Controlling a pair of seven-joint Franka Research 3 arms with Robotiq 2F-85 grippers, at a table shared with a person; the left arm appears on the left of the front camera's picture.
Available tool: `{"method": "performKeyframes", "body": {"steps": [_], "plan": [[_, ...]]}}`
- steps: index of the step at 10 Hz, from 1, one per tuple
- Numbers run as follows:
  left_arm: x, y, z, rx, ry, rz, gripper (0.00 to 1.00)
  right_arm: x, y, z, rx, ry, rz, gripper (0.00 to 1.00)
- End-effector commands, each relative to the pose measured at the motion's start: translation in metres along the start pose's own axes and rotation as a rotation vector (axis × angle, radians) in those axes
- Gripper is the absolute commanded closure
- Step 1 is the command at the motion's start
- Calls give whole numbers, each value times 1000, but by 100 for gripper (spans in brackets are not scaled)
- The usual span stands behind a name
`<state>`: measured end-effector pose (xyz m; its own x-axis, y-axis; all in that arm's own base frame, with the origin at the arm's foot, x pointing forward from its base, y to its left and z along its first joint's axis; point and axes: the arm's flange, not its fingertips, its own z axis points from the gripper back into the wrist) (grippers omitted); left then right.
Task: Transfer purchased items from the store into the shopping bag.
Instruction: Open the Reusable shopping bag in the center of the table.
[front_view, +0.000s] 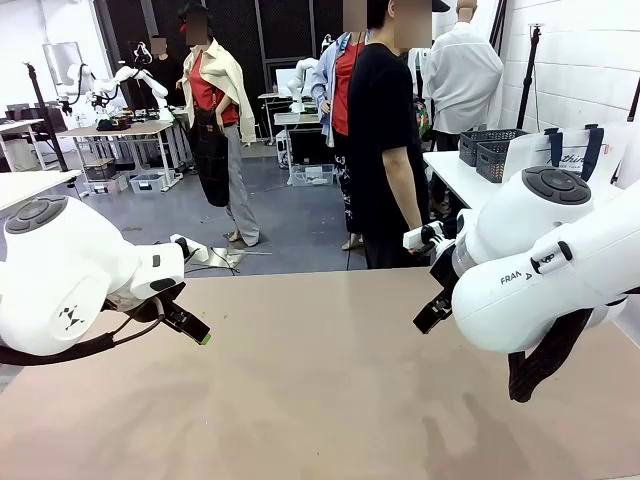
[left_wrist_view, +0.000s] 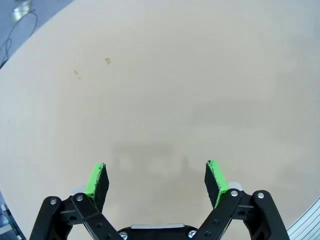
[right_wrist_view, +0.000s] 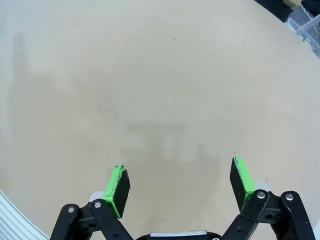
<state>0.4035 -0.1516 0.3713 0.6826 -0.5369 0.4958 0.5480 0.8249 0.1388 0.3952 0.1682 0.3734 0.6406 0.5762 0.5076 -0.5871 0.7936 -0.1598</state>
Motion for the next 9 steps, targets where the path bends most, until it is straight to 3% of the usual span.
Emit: {"method": "performKeyframes", "body": {"steps": [1,9], "plan": [[0,1,0,0,0,2,0,0,0,0,0,0,0,0],[0,1,0,0,0,2,0,0,0,0,0,0,0,0]]}}
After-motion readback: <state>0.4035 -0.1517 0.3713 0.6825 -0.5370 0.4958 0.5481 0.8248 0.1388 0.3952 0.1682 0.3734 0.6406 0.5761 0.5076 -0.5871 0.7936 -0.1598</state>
